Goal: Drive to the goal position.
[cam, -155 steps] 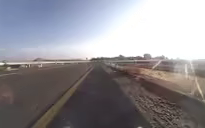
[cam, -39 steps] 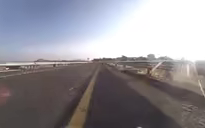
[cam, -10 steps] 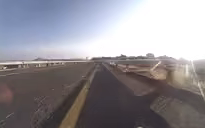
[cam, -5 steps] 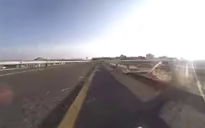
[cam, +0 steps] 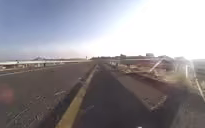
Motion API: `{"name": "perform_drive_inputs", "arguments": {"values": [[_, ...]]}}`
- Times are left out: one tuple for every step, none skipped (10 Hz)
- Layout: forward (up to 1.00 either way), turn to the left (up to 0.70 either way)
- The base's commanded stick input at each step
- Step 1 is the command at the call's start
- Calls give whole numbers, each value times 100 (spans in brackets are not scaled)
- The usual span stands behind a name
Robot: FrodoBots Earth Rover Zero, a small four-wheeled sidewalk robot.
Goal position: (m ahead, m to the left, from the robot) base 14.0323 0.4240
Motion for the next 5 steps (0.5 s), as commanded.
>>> {"name": "perform_drive_inputs", "arguments": {"values": [[50,0],[50,0],[50,0],[50,0],[50,0]]}}
